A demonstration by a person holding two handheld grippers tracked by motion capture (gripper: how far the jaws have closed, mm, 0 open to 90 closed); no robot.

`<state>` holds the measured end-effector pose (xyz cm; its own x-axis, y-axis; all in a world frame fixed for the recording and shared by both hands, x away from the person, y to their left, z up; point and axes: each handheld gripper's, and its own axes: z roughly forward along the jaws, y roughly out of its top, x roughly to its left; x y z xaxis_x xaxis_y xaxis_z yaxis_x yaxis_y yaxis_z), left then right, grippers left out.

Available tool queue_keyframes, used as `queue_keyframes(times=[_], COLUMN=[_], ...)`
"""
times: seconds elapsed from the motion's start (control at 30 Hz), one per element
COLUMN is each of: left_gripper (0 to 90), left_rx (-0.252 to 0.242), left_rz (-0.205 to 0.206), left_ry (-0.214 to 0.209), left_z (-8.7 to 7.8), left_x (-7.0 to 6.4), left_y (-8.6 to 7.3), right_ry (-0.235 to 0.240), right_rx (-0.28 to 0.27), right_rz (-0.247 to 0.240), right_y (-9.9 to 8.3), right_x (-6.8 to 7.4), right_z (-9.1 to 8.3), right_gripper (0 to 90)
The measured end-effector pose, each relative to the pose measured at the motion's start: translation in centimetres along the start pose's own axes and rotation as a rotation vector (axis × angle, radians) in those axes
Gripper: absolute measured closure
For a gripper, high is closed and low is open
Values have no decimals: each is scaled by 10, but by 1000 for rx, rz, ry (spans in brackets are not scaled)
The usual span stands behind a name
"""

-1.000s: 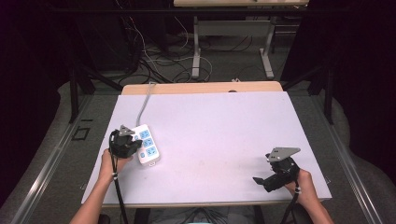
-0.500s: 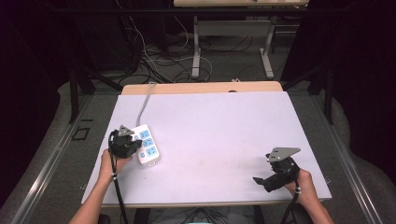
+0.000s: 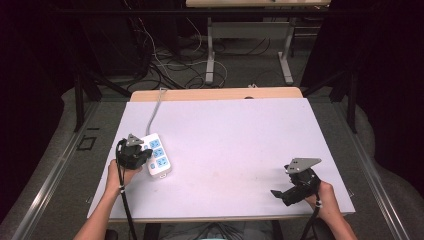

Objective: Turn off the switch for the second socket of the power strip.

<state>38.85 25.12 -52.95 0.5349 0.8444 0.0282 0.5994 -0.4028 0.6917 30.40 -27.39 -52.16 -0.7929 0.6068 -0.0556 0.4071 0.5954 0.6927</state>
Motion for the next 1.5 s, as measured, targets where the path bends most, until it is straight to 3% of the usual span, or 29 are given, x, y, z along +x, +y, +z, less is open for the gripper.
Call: queue_keyframes(times=[0.03, 0.13, 0.17, 0.3, 0.33, 0.5, 0.53, 0.77, 0.97, 1.27, 1.5], left_gripper=[900, 900, 900, 900, 900, 900, 900, 900, 899, 558, 258], left_rx=[-18, 9, -11, 9, -10, -11, 9, -46, -51, -58, -26], left_rz=[-4, 9, 7, 11, 9, 18, 19, 13, 11, 12, 11], left_ry=[10, 6, 13, 8, 14, 16, 7, 10, 10, 14, 41], left_z=[1, 0, 1, -1, 0, -1, -3, -9, -10, -14, -15], left_x=[-1, 0, -1, 0, 0, 0, -1, -2, -2, -3, -3], left_y=[-1, 0, 0, 1, 0, 1, 2, 5, 5, 9, 11], right_ry=[0, 0, -4, -1, 0, 0, 1, 1, 1, 0, -4], right_rx=[0, 1, -3, -1, 2, 1, 1, 3, 3, 3, -1], right_rz=[0, 2, 2, 2, 1, 2, 1, 4, 2, 1, 3], right_y=[0, 0, 0, 0, 0, 0, 0, 0, 0, 0, 0], right_x=[0, 0, 1, 1, 0, 1, 0, 1, 1, 1, 1], right_z=[0, 0, 0, 0, -1, 0, 0, 0, 0, 0, -1], right_gripper=[7, 7, 7, 7, 7, 7, 7, 7, 7, 7, 7])
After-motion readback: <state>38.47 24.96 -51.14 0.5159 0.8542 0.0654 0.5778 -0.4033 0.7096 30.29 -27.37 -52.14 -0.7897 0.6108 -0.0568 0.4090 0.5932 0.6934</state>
